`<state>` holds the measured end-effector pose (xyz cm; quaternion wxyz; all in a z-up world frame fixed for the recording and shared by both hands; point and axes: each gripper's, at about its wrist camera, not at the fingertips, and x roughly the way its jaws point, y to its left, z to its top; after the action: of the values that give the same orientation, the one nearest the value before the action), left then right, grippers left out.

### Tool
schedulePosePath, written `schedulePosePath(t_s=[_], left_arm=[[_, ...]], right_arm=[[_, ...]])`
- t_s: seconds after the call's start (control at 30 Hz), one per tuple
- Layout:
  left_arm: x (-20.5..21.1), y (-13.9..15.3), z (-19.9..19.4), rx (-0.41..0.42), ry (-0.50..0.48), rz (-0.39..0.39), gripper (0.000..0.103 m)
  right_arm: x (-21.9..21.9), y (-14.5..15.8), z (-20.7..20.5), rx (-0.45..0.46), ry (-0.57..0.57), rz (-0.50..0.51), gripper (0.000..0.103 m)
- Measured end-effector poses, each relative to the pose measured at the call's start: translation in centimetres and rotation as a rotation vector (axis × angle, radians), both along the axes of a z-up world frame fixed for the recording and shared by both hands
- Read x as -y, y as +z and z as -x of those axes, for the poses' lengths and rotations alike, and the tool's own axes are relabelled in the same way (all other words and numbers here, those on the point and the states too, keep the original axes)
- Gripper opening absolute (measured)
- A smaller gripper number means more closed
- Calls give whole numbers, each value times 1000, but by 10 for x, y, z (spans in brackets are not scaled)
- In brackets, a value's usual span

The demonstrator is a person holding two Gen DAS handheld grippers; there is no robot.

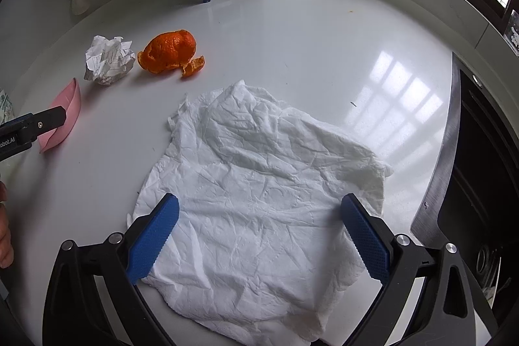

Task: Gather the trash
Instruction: 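Close left gripper on the pink dish rim while right gripper pinches the white tissue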

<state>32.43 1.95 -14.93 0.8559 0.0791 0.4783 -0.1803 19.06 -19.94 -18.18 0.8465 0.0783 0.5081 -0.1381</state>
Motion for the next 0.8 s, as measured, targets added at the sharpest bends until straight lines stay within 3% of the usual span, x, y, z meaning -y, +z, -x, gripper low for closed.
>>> schedulePosePath(t_s=[0.27,0.4,0.47,0.5,0.57,0.67,0.73,0.8], left_arm=[[7,-18,-5,-49,-4,-26,97],[9,-21,-4,-28,5,-37,95],[10,-19,-4,-16,10,-37,87],[10,-17,-3,-12,4,-32,78],[13,-14,-1,-4,-18,-31,63],[15,-13,1,-11,-31,-32,61],[14,-13,3,-22,-29,-30,61],[11,-13,6,-38,-26,-21,61]], right_arm=[[1,0,-1,-14,1,-5,95],[-1,1,0,0,4,-3,94],[-3,2,1,4,10,0,93],[-4,3,2,8,16,-3,91],[-8,5,3,15,46,-2,82],[-21,10,1,17,115,-1,53],[-30,13,-2,7,152,-2,19],[-34,14,-4,-8,165,-3,6]])
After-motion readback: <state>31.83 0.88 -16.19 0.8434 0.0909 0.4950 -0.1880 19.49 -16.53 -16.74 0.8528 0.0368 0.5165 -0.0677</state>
